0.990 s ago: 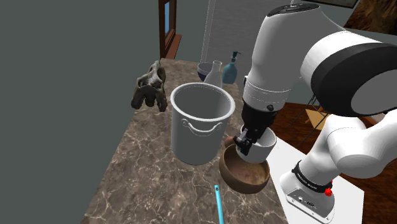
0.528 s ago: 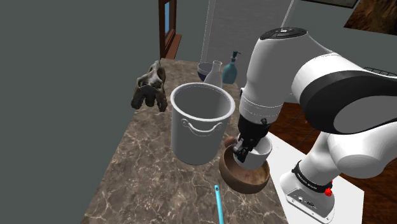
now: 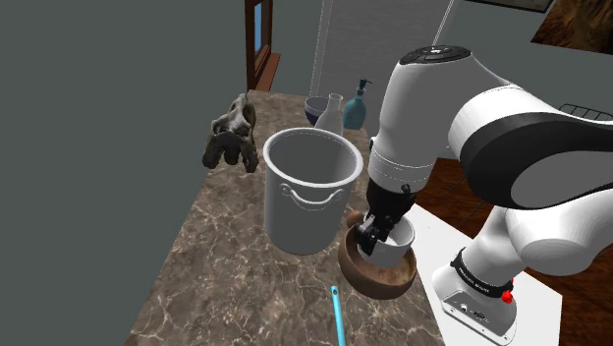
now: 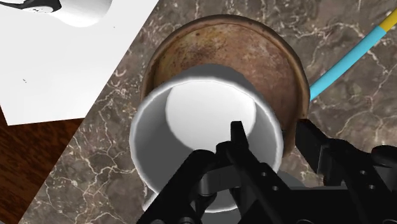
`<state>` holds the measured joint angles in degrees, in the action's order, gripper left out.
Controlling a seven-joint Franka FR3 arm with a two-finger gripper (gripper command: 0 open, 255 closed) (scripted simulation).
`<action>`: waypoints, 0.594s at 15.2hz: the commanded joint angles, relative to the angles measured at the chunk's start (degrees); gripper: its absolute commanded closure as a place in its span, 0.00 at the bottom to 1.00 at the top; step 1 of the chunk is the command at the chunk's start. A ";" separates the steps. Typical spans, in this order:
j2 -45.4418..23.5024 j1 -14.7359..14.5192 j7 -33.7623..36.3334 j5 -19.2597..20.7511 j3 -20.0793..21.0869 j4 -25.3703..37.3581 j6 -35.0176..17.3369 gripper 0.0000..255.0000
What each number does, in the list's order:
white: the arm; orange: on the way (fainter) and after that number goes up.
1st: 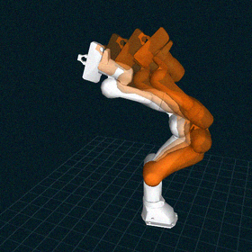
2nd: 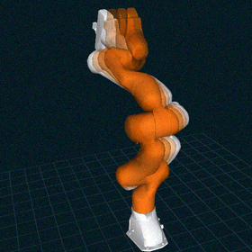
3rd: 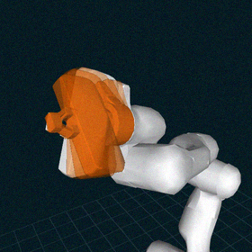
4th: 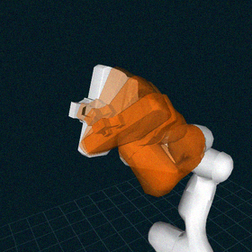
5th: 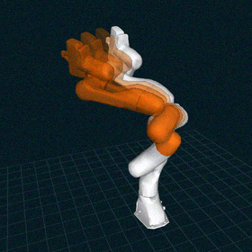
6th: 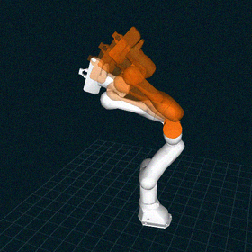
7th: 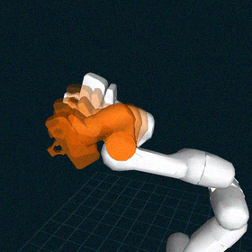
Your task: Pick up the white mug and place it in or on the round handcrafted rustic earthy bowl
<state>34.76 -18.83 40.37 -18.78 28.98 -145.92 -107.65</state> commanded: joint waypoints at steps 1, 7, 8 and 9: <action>0.00 0.00 0.00 0.00 0.00 0.00 -0.01 0.00; 0.54 0.33 0.14 0.86 -1.05 3.41 3.95 0.00; 0.65 0.51 0.23 1.28 -1.52 5.21 5.86 0.00; 0.68 0.66 0.30 1.60 -1.88 6.67 7.35 0.00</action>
<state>35.37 -18.43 40.80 -17.65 27.67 -140.77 -102.00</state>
